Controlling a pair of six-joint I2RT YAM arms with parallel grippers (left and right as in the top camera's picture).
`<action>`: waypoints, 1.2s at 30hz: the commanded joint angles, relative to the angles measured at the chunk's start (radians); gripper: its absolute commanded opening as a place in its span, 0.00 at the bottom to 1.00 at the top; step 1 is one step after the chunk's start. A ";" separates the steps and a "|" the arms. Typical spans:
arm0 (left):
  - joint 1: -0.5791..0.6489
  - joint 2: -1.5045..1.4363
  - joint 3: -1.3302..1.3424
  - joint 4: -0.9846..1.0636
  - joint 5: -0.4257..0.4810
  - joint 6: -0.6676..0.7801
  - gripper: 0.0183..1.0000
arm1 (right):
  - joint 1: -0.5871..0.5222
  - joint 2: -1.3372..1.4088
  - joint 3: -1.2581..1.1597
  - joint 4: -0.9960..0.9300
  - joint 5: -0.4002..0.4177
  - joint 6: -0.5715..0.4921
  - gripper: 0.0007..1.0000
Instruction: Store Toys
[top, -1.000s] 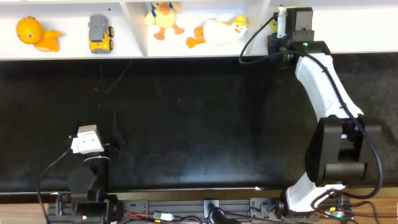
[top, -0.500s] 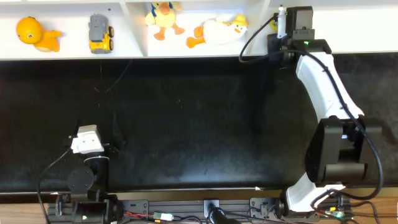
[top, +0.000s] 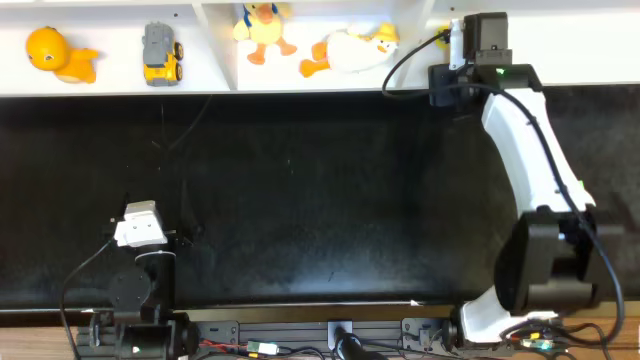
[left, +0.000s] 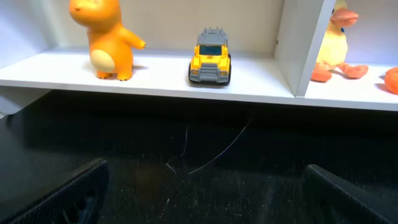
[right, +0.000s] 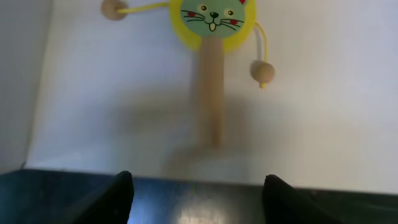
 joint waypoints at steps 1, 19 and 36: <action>-0.006 -0.011 -0.001 -0.004 -0.001 0.022 1.00 | 0.005 -0.086 0.009 -0.047 -0.011 0.007 0.66; -0.006 -0.011 -0.001 -0.004 -0.001 0.022 1.00 | 0.005 -0.433 -0.364 -0.003 0.053 0.089 0.74; -0.006 -0.011 -0.001 -0.003 -0.001 0.022 1.00 | 0.005 -0.521 -0.394 -0.089 0.048 0.108 0.99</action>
